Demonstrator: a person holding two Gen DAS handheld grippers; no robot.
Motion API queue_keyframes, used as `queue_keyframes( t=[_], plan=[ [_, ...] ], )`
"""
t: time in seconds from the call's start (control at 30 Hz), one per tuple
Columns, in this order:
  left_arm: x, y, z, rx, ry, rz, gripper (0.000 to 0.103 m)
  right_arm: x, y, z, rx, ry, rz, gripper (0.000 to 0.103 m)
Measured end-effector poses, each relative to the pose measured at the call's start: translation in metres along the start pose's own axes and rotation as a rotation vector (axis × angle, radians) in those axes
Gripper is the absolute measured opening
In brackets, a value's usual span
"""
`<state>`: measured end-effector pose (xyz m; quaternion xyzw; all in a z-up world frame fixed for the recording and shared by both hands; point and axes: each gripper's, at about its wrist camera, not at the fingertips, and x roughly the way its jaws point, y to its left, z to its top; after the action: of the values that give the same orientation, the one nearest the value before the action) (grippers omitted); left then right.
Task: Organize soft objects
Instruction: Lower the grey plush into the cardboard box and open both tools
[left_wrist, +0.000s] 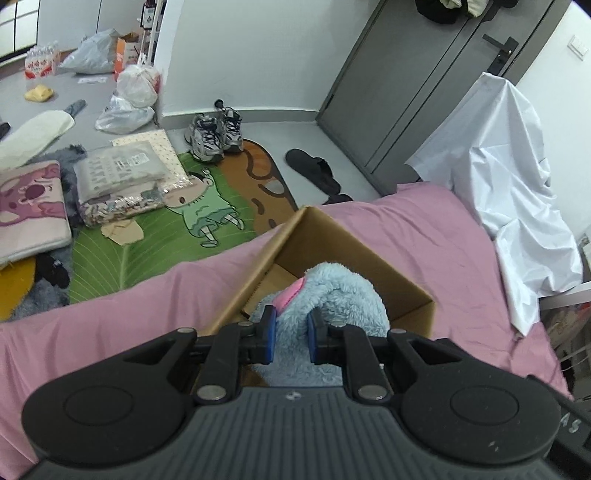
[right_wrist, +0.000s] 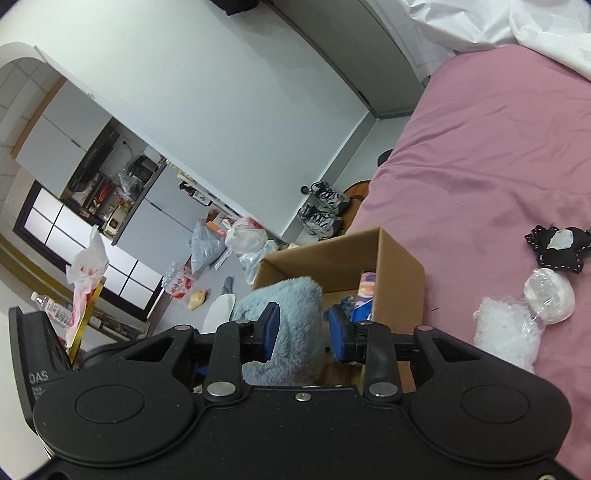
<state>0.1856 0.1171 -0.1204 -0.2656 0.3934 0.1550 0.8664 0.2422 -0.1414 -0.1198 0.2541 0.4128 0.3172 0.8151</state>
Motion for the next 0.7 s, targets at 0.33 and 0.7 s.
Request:
queue_keyframes(
  t=[0.33,0.7],
  plan=[
    [0.010,-0.008,-0.006,0.097,0.006,0.103,0.019,0.004,-0.003,-0.002,0.020,0.013,-0.028,0.031],
    [-0.005,-0.021,-0.005,0.139,0.007,0.129,0.052,-0.007,-0.001,0.001,0.027,0.013,-0.034,0.033]
  ],
)
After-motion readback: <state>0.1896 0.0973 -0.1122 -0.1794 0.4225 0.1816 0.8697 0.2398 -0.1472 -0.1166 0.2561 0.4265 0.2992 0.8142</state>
